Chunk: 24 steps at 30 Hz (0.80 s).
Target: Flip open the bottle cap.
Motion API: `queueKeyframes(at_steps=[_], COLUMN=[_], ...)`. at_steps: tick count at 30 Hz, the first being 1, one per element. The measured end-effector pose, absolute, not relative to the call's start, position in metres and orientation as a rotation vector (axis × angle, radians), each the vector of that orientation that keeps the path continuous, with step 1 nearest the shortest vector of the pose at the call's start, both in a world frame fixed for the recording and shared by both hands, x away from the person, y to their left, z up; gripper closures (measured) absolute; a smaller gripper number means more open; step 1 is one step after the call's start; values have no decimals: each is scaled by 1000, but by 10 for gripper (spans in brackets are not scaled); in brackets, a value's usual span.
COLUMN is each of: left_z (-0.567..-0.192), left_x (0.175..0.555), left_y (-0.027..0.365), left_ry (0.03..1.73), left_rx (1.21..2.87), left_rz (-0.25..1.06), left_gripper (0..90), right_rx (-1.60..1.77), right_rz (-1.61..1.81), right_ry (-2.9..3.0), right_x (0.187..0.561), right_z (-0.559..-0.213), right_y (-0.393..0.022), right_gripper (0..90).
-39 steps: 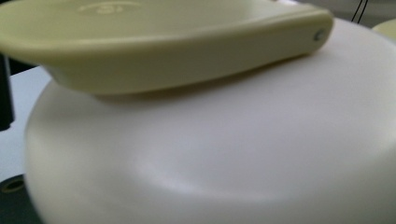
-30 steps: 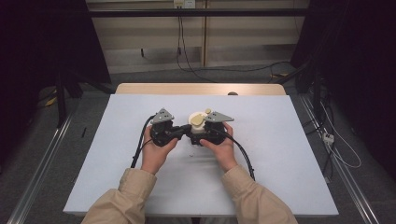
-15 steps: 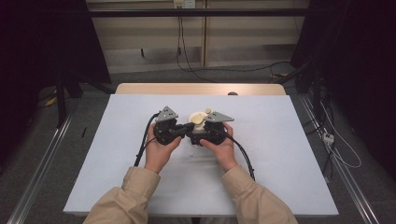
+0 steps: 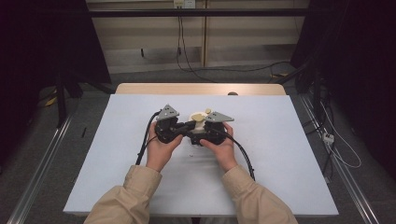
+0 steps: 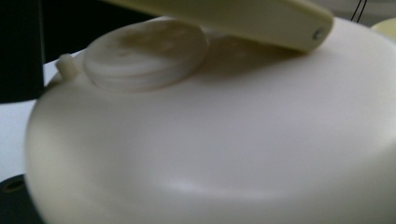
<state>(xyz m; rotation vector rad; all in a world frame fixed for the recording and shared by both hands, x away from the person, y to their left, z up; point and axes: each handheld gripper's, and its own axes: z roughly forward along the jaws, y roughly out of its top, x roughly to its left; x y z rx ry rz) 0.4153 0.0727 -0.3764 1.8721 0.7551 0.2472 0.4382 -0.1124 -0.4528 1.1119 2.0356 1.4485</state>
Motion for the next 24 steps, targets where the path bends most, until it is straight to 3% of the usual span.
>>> queueKeyframes(at_steps=[24], left_z=[-372], left_x=[419], left_y=[67], left_ry=[752], left_rx=[1866], left_rz=[253], left_gripper=[900], right_rx=[1111], right_rz=[1450], right_ry=[2037], right_x=[438], right_z=[-453], right_y=[-113], right_gripper=[54])
